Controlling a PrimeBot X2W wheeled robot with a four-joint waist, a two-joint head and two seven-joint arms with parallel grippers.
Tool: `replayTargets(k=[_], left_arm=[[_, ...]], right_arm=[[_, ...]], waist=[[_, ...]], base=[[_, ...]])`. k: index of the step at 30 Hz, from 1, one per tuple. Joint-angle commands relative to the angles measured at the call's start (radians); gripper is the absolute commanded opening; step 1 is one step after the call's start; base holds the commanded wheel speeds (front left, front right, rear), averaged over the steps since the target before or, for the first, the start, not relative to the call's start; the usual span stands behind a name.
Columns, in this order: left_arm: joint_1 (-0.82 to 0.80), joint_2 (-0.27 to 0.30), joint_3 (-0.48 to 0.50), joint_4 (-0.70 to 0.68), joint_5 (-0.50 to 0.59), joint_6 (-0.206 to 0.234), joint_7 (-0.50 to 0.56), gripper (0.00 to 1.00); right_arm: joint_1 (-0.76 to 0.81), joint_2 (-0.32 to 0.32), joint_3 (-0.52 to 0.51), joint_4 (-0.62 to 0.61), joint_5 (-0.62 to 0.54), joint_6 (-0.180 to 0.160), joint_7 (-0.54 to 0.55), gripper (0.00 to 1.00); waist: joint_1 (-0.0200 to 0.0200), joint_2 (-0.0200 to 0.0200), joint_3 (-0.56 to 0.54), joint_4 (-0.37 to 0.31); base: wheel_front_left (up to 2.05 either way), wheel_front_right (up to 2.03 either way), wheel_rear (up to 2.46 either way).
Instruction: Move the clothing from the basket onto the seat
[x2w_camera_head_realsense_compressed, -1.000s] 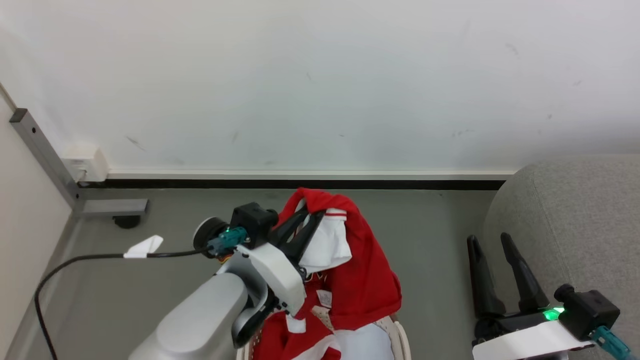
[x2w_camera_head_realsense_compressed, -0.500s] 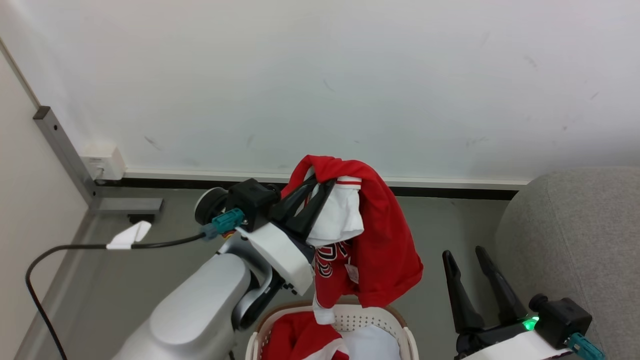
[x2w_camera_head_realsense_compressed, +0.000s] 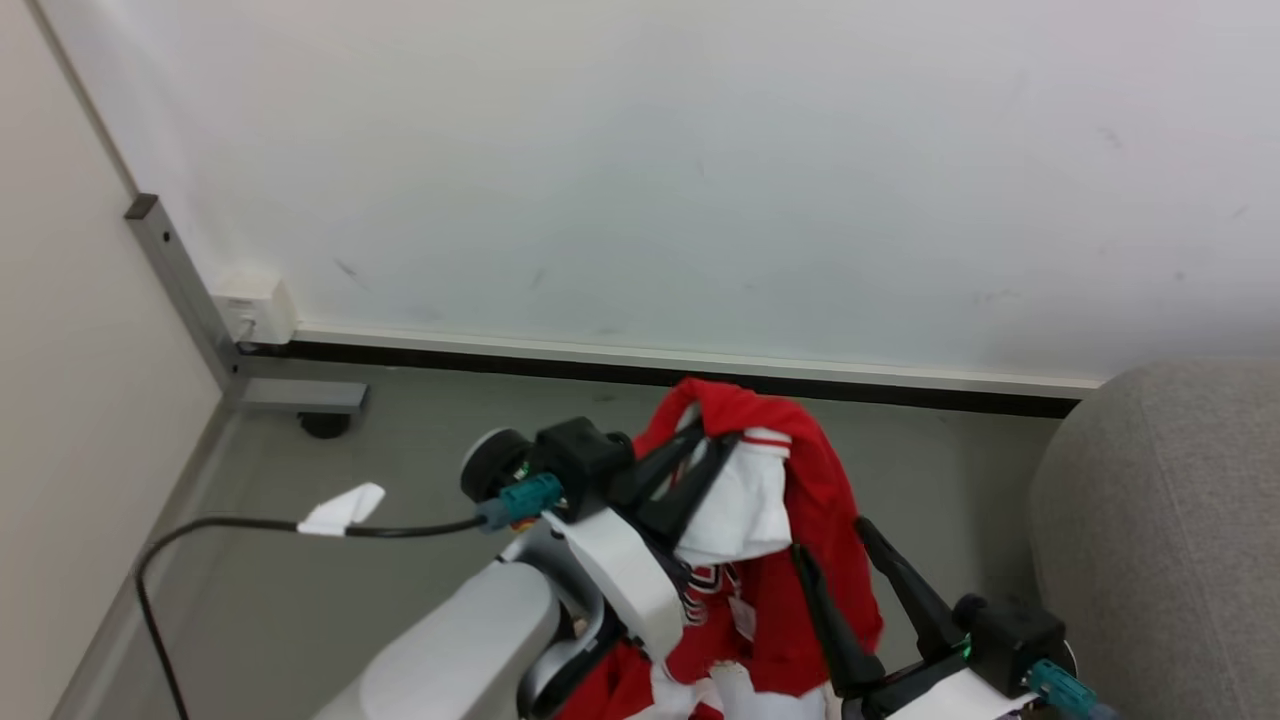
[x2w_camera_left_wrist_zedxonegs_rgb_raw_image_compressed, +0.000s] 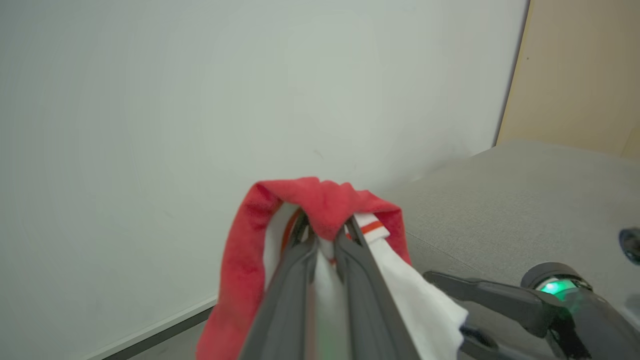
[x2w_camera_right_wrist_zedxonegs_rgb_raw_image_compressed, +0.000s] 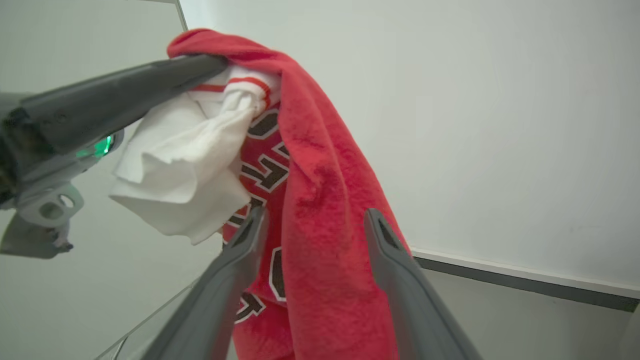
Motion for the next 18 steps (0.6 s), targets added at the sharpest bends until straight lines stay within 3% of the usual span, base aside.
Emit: replayTargets(k=[1, 10, 18], left_arm=[[0.014, -0.01, -0.011, -0.003, 0.01, -0.005, -0.004, 0.0], [0.041, -0.065, -0.097, -0.027, 0.038, -0.03, 0.004, 0.0], [0.044, -0.082, -0.147, -0.065, 0.045, -0.044, 0.026, 0.0]], right_arm=[[-0.025, -0.004, 0.01, 0.029, -0.007, -0.002, 0.001, 1.0], [-0.095, -0.004, 0.027, 0.241, -0.044, -0.002, 0.001, 1.0], [-0.146, -0.004, -0.017, 0.339, -0.103, -0.002, 0.001, 1.0]], waist=[[0.0, -0.0001, -0.001, 0.016], [0.0, -0.0001, -0.011, 0.092], [0.0, -0.0001, -0.015, 0.146]], base=[[0.0, 0.0, 0.0], [0.0, 0.0, 0.0], [0.0, 0.0, 0.0]])
